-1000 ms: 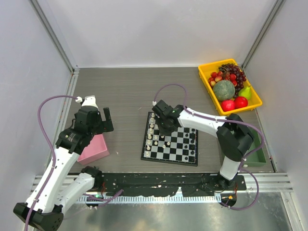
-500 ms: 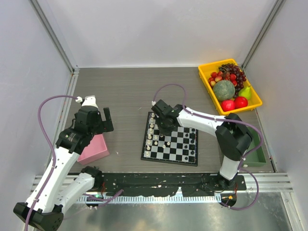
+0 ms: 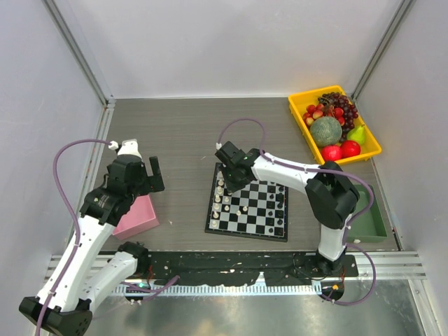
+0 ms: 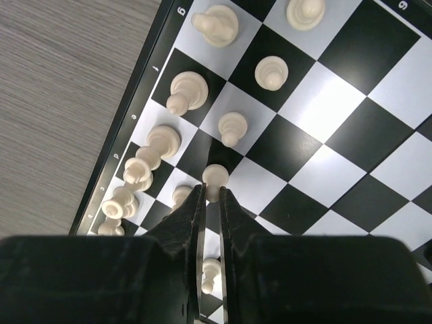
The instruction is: Set up the chess pieces on the board
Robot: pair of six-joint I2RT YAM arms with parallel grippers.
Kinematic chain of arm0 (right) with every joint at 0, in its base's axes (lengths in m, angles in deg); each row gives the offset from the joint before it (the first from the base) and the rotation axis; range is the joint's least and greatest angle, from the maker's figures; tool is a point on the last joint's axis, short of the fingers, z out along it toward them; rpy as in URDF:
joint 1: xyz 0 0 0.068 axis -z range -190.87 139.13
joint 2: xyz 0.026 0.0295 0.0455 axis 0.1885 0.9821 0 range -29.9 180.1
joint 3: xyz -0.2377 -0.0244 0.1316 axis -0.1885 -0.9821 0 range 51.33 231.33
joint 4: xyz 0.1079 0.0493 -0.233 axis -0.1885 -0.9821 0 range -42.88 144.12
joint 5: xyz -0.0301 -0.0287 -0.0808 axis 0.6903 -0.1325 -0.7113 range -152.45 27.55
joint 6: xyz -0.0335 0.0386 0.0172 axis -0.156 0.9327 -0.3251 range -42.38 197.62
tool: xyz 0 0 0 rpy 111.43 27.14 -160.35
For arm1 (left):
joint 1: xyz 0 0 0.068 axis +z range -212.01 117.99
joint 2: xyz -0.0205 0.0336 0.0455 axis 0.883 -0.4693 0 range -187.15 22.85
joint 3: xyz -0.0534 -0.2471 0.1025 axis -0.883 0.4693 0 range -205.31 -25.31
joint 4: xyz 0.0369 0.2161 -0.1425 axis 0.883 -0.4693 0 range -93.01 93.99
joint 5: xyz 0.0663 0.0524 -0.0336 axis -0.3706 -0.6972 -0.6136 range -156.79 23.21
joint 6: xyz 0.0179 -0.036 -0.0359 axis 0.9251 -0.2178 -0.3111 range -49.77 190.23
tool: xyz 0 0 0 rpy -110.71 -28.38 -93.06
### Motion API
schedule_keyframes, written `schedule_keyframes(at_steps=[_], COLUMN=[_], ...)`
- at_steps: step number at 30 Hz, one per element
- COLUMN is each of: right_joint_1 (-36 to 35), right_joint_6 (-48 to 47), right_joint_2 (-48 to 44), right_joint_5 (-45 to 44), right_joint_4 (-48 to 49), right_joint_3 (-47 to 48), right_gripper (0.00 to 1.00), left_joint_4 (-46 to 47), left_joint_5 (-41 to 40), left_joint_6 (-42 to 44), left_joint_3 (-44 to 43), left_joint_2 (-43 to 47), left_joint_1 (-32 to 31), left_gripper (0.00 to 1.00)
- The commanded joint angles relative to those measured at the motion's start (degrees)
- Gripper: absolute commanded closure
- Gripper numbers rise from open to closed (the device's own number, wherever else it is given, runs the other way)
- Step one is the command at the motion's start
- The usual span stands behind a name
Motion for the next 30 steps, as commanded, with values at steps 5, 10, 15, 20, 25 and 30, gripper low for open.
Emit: schedule_keyframes(at_steps=[5,10,15,20,25,30], right_joint_1=[-0.2,-0.2,-0.2,-0.3,-0.3,-0.3], right_joint_6=[0.1,0.1,-0.2,-0.6,-0.5,0.1], right_joint_2=[1.9,2.4,2.7,2.4,0.1,-2.9], right_joint_5=[-0.9,-0.3,0.2,0.8,0.2,-1.2], right_joint_4=[1.4,1.3,1.1,0.8,-0.2,-1.3], right_joint_3=[3.8,3.9,3.8,3.8,4.1,3.5], right_gripper=[0.87,0.86,0.85,0.77,0.67,0.62], left_joint_4=[1.1,1.2,1.1,1.2,1.2,1.3], left_joint_5=[-1.2,-1.2,-1.4,-1.1,-1.2,-1.1], left_joint_6=[0.8,0.7,0.8,0.8,0.8,0.8], left_joint_3=[-0.3,0.1,-0.1,0.0,0.0,0.1], left_joint_2=[0.4,0.5,0.4,0.5,0.8,0.8], left_joint_1=[0.3,0.3,0.3,0.3,0.3,0.3], left_gripper=[0.01,0.01,0.01,0.01,0.01,0.01])
